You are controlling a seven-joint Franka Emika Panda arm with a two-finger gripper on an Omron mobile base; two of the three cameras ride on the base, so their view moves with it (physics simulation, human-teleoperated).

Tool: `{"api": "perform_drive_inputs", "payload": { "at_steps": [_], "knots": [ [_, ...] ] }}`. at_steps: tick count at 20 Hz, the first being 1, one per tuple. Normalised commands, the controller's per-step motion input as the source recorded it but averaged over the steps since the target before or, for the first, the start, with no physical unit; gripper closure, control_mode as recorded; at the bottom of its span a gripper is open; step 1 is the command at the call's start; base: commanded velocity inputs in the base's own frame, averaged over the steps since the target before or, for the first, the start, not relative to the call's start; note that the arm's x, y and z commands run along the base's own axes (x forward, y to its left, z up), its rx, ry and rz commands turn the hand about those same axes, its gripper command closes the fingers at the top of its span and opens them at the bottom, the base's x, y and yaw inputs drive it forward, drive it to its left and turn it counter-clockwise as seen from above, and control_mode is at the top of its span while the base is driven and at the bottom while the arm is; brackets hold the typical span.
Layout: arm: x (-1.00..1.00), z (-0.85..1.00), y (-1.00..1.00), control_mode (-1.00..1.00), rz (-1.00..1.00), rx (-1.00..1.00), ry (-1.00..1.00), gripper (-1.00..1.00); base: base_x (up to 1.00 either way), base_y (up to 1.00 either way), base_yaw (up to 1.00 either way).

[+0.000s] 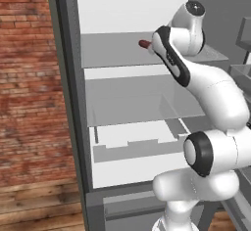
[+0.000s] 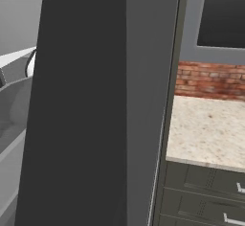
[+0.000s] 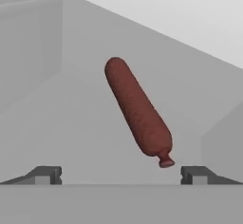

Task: Retrieve the sausage and cheese from the fridge and place them on the cutting board on the counter.

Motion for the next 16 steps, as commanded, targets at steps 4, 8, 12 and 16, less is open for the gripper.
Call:
{"api": "perform_drive_inputs", "payload": {
  "at_steps": [4, 8, 12, 16],
  "knots": [
    [0.75, 0.0, 0.01, -1.0, 0.0, 0.0, 0.08, -1.0, 0.0, 0.0, 0.0],
    [0.74, 0.0, 0.0, -1.0, 0.0, 0.05, 0.15, -1.0, 0.0, 0.0, 0.0],
    [0.75, 0.0, 0.0, -1.0, 0.0, 0.06, 0.17, -1.0, 0.0, 0.0, 0.0],
    [0.52, -0.2, 0.01, -1.0, 0.0, 0.01, 0.12, -1.0, 0.0, 0.0, 0.0]
  ]
}}
